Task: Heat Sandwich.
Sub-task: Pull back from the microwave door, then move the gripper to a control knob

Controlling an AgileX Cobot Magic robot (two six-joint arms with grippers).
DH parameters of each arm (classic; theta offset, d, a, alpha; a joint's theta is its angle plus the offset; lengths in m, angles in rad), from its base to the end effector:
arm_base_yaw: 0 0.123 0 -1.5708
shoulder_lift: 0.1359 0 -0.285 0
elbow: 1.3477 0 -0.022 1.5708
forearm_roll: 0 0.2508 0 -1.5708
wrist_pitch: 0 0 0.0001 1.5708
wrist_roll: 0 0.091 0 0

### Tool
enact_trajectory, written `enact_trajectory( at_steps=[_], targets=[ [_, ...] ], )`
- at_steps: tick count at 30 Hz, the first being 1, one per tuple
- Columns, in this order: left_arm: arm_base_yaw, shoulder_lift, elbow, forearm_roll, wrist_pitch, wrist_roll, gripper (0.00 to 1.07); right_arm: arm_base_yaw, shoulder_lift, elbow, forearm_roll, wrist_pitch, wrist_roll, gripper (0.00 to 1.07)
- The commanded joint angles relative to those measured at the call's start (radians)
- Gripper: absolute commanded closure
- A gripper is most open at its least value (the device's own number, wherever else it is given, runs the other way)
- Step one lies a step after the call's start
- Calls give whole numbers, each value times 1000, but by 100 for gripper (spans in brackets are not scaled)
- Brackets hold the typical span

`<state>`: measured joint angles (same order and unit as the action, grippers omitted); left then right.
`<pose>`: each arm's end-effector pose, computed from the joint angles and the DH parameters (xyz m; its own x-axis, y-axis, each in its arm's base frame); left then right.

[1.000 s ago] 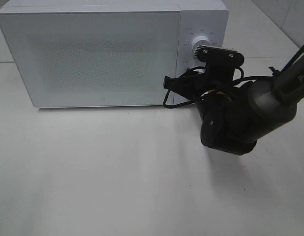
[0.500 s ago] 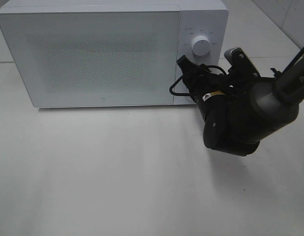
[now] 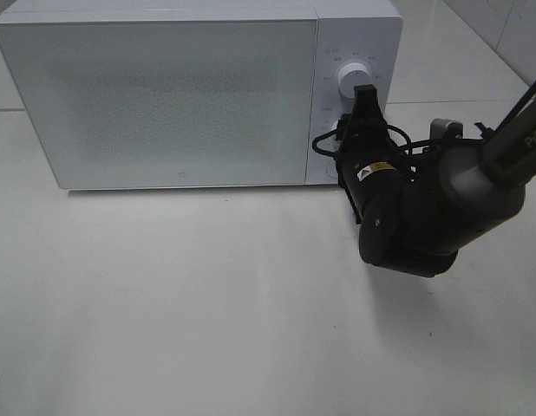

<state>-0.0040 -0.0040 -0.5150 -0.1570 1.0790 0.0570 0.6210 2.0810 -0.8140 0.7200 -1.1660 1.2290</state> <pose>-0.0086 -0.0125 0.2807 -0.4529 -0.0156 -0.8914 0.1190 0.9898 -0.0778 0.3243 0.1642 0.1178 0.0252 0.9960 -0.0859 0.1032 0.0829 0.9912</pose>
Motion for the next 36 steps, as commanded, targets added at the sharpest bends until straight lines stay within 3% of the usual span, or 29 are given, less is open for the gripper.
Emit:
enact_trajectory(
  at_steps=[1,10,26,36],
  targets=[
    [4,-24,1,-3,-6,-3,9,10,-19,-19,-116,-133,181,88],
    [4,-24,1,-3,-6,-3,9,10,-19,-19,-116,-154,315,87],
    [4,-24,1,-3,-6,-3,9,10,-19,-19,-119,-153,278,83],
    [4,-24,1,-3,-6,-3,9,10,-19,-19,-84,-154,262,71]
  ],
)
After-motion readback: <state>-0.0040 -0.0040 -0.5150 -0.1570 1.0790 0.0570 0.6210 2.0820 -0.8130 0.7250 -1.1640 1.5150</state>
